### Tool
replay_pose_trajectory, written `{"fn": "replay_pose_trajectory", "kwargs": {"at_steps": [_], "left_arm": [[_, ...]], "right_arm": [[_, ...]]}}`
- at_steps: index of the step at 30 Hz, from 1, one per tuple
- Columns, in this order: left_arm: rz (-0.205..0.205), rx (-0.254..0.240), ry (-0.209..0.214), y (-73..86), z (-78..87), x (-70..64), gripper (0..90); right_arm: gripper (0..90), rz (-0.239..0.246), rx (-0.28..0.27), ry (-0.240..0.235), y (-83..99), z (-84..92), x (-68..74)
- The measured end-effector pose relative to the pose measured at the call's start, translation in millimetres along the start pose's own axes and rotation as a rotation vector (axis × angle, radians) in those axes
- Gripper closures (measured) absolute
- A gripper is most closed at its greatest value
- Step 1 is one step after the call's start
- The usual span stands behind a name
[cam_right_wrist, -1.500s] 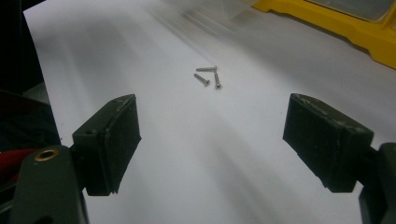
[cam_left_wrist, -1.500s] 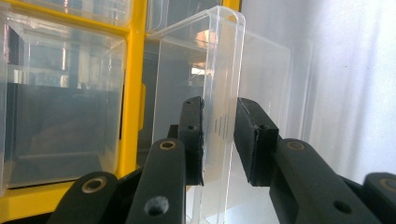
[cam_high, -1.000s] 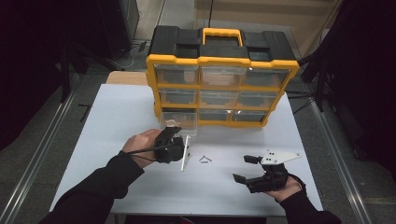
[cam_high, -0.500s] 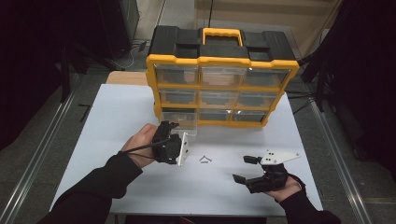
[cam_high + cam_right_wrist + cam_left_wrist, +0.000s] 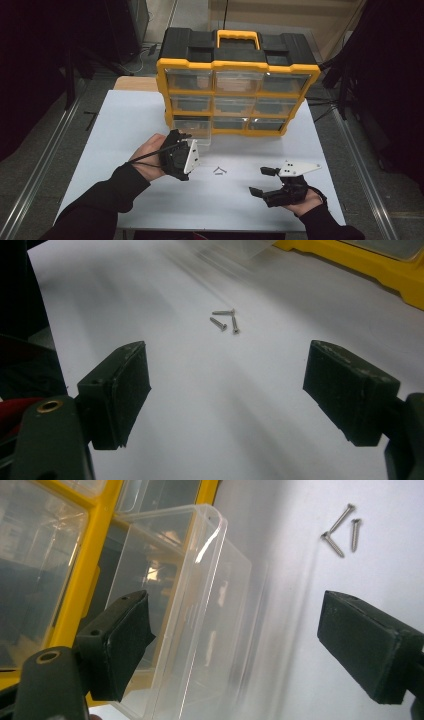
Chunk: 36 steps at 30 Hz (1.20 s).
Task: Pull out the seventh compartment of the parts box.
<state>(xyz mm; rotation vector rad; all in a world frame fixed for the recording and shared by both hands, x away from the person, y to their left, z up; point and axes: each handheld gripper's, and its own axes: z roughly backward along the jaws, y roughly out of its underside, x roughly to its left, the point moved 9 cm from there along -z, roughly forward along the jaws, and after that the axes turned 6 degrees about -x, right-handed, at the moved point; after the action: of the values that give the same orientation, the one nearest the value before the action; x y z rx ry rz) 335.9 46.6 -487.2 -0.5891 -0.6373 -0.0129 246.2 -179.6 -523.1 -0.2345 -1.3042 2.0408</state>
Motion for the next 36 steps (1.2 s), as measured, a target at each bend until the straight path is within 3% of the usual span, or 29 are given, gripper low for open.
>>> {"fn": "replay_pose_trajectory", "kwargs": {"at_steps": [3, 8, 12, 24, 30, 36], "left_arm": [[0.015, -0.015, 0.010, -1.5, 2.3, 0.2, 13.8], [0.075, -0.058, 0.040, -3.6, 6.5, 0.0, 13.8], [0.155, -0.104, 0.063, -6.5, 11.3, -0.5, 13.8], [0.297, -0.194, 0.120, -9.3, 25.1, -4.6, 13.8], [0.396, -0.250, 0.153, -10.0, 30.7, -5.4, 13.8], [0.434, -0.266, 0.171, -6.9, 33.1, -7.9, 13.9]], "right_arm": [[19.8, 0.000, 0.000, 0.000, 0.0, -0.1, 0.0], [19.7, 0.000, -0.002, -0.002, -0.2, -0.1, 0.3], [19.7, 0.003, -0.006, -0.005, -0.6, -0.4, 0.7], [19.5, 0.006, -0.001, -0.002, -0.3, -0.6, 1.2], [19.5, 0.008, -0.006, -0.006, -0.9, -0.7, 1.7], [19.6, 0.013, -0.019, -0.010, -2.3, -1.2, 1.9]]}}
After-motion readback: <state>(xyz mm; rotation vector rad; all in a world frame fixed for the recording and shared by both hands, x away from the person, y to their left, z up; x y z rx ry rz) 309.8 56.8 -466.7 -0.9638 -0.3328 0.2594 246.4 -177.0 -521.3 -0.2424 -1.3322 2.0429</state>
